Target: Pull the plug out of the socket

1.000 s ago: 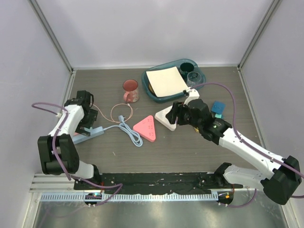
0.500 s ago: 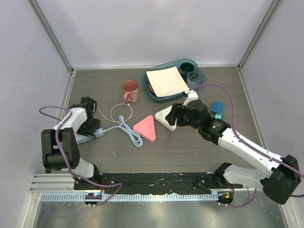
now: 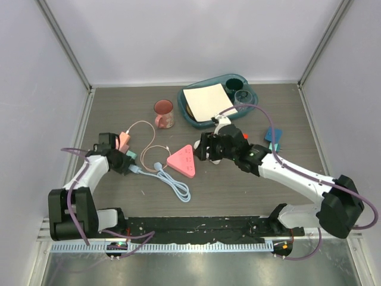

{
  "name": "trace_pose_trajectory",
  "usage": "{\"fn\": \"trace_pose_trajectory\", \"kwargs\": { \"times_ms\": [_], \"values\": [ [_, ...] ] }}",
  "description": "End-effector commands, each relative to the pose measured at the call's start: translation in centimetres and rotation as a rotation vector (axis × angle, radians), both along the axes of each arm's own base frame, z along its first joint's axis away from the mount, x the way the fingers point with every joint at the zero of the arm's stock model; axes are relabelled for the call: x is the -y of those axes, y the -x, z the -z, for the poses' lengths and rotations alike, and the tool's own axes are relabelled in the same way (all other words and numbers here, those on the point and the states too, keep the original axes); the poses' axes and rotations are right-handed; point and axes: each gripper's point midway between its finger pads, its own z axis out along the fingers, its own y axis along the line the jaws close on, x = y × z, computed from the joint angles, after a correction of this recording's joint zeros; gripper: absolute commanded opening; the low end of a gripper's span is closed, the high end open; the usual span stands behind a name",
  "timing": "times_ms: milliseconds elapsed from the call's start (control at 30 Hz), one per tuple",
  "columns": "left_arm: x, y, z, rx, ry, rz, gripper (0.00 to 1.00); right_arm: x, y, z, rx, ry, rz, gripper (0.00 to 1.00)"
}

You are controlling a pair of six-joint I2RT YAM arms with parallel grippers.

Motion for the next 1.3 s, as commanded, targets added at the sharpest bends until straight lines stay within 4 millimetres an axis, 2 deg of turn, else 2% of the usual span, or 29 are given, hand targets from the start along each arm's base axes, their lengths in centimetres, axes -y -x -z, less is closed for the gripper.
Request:
{"fn": "trace_pose_trajectory", "kwargs": {
  "times_ms": [0,33,100,133,167,300,400,467,500,533,567,600,633,667,700,733,767,800,833,867,900,933,967,1000,1033,1067,1167,1267],
  "values": [
    [1.9,-1.0,-2.2,0.161,0.069,0.101,0.36,-4.7,-0.1,-4.1,0.055,-0.105,-0.072,0.68],
    [2.0,-0.5,-1.7,0.163,0.077,0.099,0.36,-5.0,-0.5,-3.6,0.054,-0.087,-0.05,0.68],
    [2.3,0.1,-0.8,0.146,0.103,0.085,0.44,-6.1,-0.5,-4.1,0.057,-0.103,-0.064,0.68],
    [2.5,0.4,0.2,0.131,0.122,0.081,0.48,-7.1,-0.3,-3.7,0.05,-0.103,-0.078,0.68],
    [2.9,0.6,0.6,0.123,0.159,0.084,0.54,-7.8,-0.4,-4.2,0.05,-0.122,-0.081,0.68],
    [3.5,1.2,1.4,0.09,0.213,0.091,0.57,-11.1,-0.2,-3.7,0.019,-0.137,-0.106,0.68],
    [3.4,0.9,0.1,0.12,0.209,0.116,0.65,-13.7,0.1,-2.7,-0.012,-0.156,-0.138,0.68],
    [3.1,-0.1,-2.2,0.17,0.178,0.149,0.72,-15.0,0.4,-2.5,-0.034,-0.181,-0.17,0.68],
    [2.6,0.2,-3.1,0.175,0.141,0.144,0.73,-15.9,0.4,-2.0,-0.05,-0.196,-0.19,0.68],
    [2.1,-0.8,-5.2,0.217,0.109,0.148,0.75,-16.4,0.3,-1.9,-0.049,-0.208,-0.198,0.68],
    [1.5,-0.9,-6.2,0.232,0.07,0.157,0.77,-16.8,0.2,-2.0,-0.05,-0.216,-0.202,0.68],
    [0.4,-0.3,-7.1,0.221,0.01,0.135,0.78,-17.2,0.2,-1.4,-0.059,-0.21,-0.217,0.68],
    [-0.3,-1.0,-9.0,0.252,-0.028,0.121,0.78,-17.6,0.2,-1.4,-0.058,-0.214,-0.23,0.68],
    [-1.2,-0.9,-9.8,0.252,-0.071,0.094,0.78,-18.2,0.0,-2.1,-0.051,-0.227,-0.245,0.68],
    [-1.9,-0.1,-9.8,0.211,-0.095,0.053,0.77,-18.8,-0.1,-1.0,-0.069,-0.215,-0.26,0.69],
    [-3.8,-0.1,-11.0,0.213,-0.182,-0.015,0.76,-19.5,0.3,-0.7,-0.09,-0.219,-0.296,0.69],
    [-4.7,0.2,-11.3,0.199,-0.213,-0.058,0.74,-20.3,0.0,-1.4,-0.087,-0.237,-0.313,0.69],
    [-5.5,0.8,-11.4,0.173,-0.233,-0.106,0.74,-21.1,0.3,-1.0,-0.101,-0.236,-0.333,0.69],
    [-6.9,1.0,-12.0,0.174,-0.294,-0.16,0.74,-21.7,0.5,1.2,-0.134,-0.192,-0.345,0.69],
    [-7.8,1.2,-12.2,0.168,-0.313,-0.207,0.74,-22.8,0.2,0.3,-0.109,-0.196,-0.358,0.7],
    [-8.3,1.6,-12.2,0.155,-0.318,-0.256,0.74,-23.2,0.2,0.8,-0.106,-0.164,-0.367,0.7],
    [-9.2,1.8,-12.3,0.15,-0.322,-0.301,0.74,-23.6,0.7,4.2,-0.136,-0.067,-0.366,0.7],
    [-9.6,1.8,-12.3,0.145,-0.321,-0.316,0.74,-24.7,0.0,2.7,-0.073,-0.05,-0.388,0.7],
    [-9.9,1.8,-12.4,0.143,-0.317,-0.331,0.74,-25.2,-0.1,3.7,-0.062,-0.005,-0.4,0.7],
    [-10.4,1.8,-12.5,0.14,-0.315,-0.356,0.74,-25.1,0.2,4.8,-0.071,0.053,-0.413,0.7],
    [-10.6,1.8,-12.3,0.123,-0.301,-0.36,0.74,-25.6,-0.7,5.7,-0.028,0.104,-0.412,0.7],
    [-11.5,2.1,-12.0,0.083,-0.306,-0.386,0.74,-25.5,-1.1,7.1,0.007,0.17,-0.427,0.7],
    [-11.8,1.9,-11.6,0.085,-0.29,-0.399,0.73,-25.7,-0.5,8.0,0.02,0.177,-0.453,0.7]
  ]
}}
